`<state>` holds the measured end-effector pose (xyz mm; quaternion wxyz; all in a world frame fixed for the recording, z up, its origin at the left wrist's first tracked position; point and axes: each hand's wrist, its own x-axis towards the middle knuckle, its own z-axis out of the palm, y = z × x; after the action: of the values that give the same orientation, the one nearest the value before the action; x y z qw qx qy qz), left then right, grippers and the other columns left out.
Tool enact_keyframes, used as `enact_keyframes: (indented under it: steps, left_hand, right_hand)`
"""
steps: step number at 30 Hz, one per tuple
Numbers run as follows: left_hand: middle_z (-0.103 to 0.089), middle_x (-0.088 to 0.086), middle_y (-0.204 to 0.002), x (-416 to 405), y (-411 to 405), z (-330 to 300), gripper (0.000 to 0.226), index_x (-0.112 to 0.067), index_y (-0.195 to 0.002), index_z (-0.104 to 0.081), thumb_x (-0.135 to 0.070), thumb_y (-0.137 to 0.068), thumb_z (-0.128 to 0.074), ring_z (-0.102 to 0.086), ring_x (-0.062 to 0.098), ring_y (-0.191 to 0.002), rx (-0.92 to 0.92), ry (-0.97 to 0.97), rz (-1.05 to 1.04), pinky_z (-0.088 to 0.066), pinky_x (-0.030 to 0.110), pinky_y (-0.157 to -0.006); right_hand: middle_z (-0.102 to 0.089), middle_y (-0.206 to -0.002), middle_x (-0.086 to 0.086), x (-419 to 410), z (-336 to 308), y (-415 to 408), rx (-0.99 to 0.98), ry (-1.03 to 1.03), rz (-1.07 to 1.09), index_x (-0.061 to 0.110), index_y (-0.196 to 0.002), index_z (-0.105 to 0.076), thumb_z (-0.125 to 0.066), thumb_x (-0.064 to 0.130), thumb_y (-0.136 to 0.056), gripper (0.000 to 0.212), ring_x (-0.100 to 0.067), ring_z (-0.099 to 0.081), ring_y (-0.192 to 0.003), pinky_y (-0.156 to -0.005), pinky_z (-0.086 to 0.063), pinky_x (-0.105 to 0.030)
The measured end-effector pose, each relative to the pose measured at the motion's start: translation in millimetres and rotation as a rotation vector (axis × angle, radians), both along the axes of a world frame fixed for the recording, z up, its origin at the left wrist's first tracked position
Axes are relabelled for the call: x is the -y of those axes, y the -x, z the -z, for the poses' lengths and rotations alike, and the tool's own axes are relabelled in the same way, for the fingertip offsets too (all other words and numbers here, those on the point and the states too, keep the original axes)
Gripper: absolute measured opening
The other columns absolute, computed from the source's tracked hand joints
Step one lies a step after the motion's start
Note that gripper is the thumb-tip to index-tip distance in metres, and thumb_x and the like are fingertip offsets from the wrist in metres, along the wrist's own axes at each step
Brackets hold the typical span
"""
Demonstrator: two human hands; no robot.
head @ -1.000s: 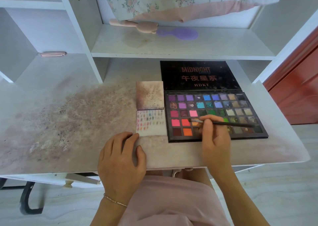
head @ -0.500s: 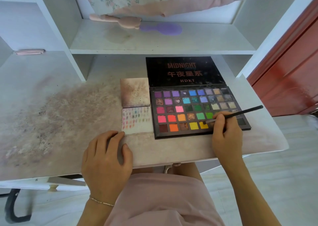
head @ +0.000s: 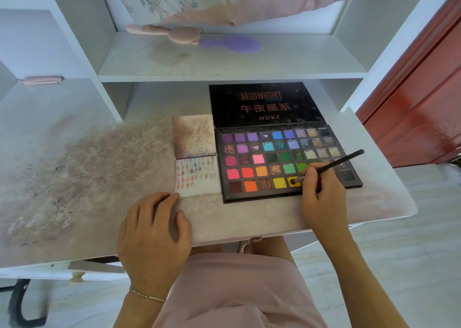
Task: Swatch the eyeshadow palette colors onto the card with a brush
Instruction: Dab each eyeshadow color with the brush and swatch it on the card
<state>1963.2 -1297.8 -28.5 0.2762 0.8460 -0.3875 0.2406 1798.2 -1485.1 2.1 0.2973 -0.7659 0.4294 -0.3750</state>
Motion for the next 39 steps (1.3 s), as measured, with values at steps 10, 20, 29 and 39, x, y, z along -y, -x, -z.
enact_keyframes:
  steps: [10,20,29,39]
  left_hand:
    - [-0.067,0.01,-0.096,1,1,-1,0.033,-0.007,-0.093,-0.07,-0.025,-0.084,-0.044,-0.06,0.031,-0.086,0.002,0.004,-0.001,-0.046,0.037,-0.067]
    - [-0.067,0.01,-0.096,0,1,-6,0.033,-0.007,-0.093,-0.071,-0.026,-0.082,-0.045,-0.062,0.031,-0.086,-0.04,-0.012,0.004,-0.048,0.035,-0.069]
    - [-0.067,0.009,-0.097,-1,2,-9,0.034,-0.008,-0.093,-0.071,-0.027,-0.082,-0.044,-0.062,0.029,-0.087,-0.065,-0.026,0.005,-0.048,0.034,-0.071]
    - [-0.067,0.007,-0.097,0,2,-8,0.033,-0.01,-0.093,-0.071,-0.026,-0.081,-0.045,-0.062,0.028,-0.089,-0.072,-0.023,-0.002,-0.047,0.034,-0.072]
  right_hand:
    - [-0.051,-0.066,0.013,-9,-8,-5,0.144,-0.005,-0.011,0.035,-0.075,-0.042,-0.037,0.024,-0.09,0.019,0.004,-0.055,-0.064,-0.048,-0.039,-0.004]
    - [-0.062,-0.066,0.013,-45,-10,-50,0.283,-0.144,-0.25,0.037,-0.076,-0.051,-0.05,0.024,-0.085,0.015,-0.011,-0.06,-0.064,-0.054,-0.045,-0.015]
    - [-0.064,-0.079,-0.002,-59,-9,-89,0.113,-0.117,-0.402,0.015,-0.083,-0.061,-0.06,0.015,-0.085,0.002,-0.01,-0.06,-0.074,-0.066,-0.048,-0.024]
    - [-0.065,-0.081,-0.002,-58,-8,-91,0.027,-0.133,-0.402,0.018,-0.085,-0.059,-0.058,0.018,-0.086,0.001,-0.012,-0.062,-0.078,-0.069,-0.051,-0.028]
